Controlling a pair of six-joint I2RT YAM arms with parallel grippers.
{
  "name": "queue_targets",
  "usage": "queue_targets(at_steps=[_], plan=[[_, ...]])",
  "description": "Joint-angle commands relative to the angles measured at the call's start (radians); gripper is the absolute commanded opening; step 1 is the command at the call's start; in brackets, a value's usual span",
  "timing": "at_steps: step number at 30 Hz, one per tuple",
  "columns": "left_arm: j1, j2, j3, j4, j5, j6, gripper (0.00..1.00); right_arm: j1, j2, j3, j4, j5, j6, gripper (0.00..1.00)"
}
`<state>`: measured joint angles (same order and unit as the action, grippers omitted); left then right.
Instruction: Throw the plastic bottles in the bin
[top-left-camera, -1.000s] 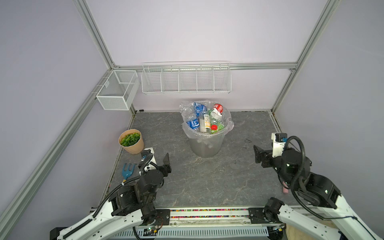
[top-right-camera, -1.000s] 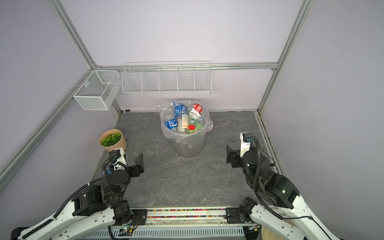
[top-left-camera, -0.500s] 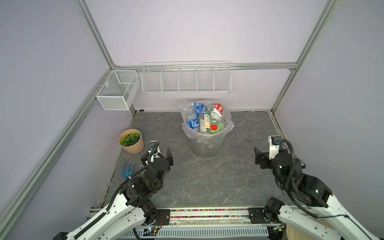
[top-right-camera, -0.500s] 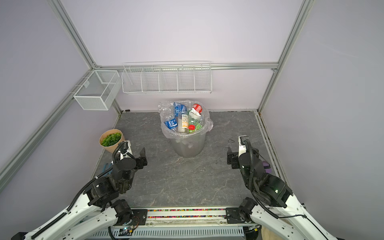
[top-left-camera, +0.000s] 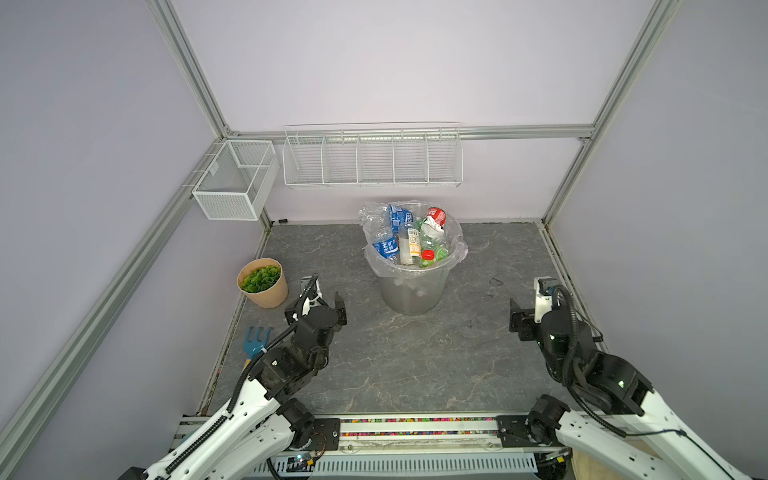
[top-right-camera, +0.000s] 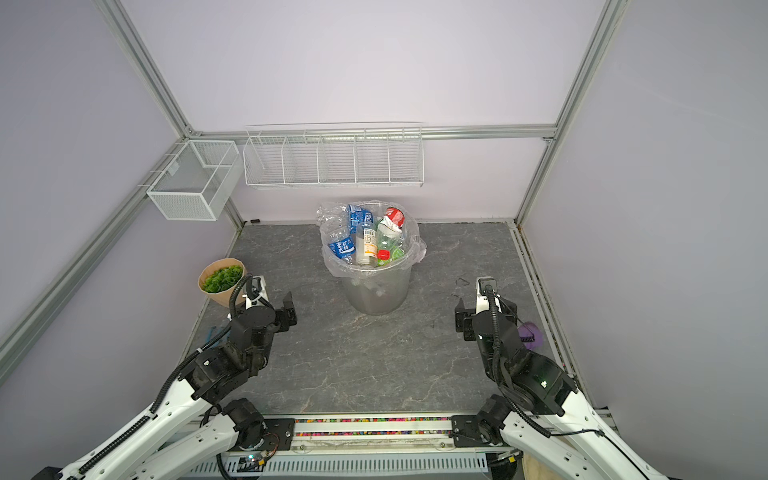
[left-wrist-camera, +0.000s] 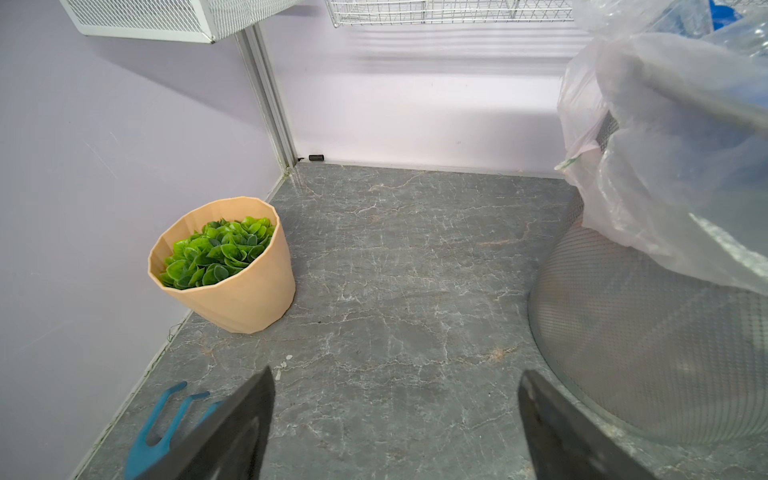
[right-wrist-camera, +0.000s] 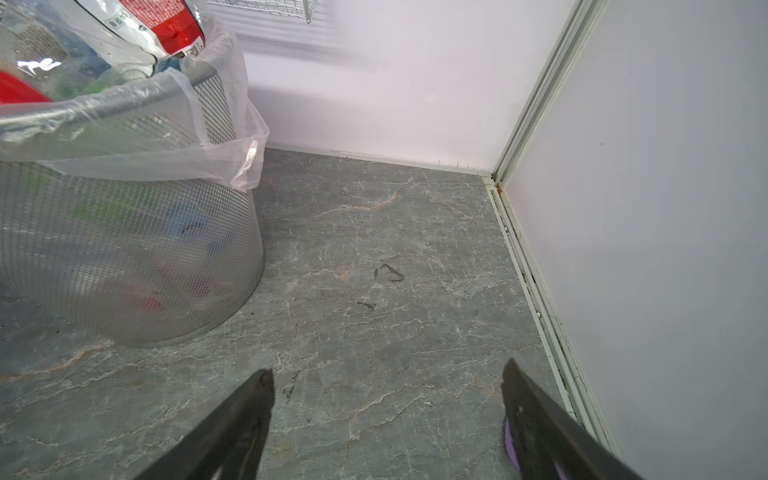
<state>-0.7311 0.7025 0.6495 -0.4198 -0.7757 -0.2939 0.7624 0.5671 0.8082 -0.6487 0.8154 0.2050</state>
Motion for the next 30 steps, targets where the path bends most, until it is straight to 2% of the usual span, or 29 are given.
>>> queue_targets(at_steps=[1, 16, 30], plan=[[0.016, 0.01, -0.02, 0.029, 0.013, 0.03, 0.91, -0.008, -0.008, -0.024, 0.031, 0.039, -0.006, 0.88], [0.091, 0.035, -0.086, 0.068, 0.046, 0.033, 0.92, -0.028, -0.024, -0.128, 0.076, 0.094, 0.003, 0.89], [0.113, 0.046, -0.14, 0.097, 0.012, 0.033, 0.93, -0.064, -0.049, -0.241, 0.129, 0.141, 0.011, 0.89]])
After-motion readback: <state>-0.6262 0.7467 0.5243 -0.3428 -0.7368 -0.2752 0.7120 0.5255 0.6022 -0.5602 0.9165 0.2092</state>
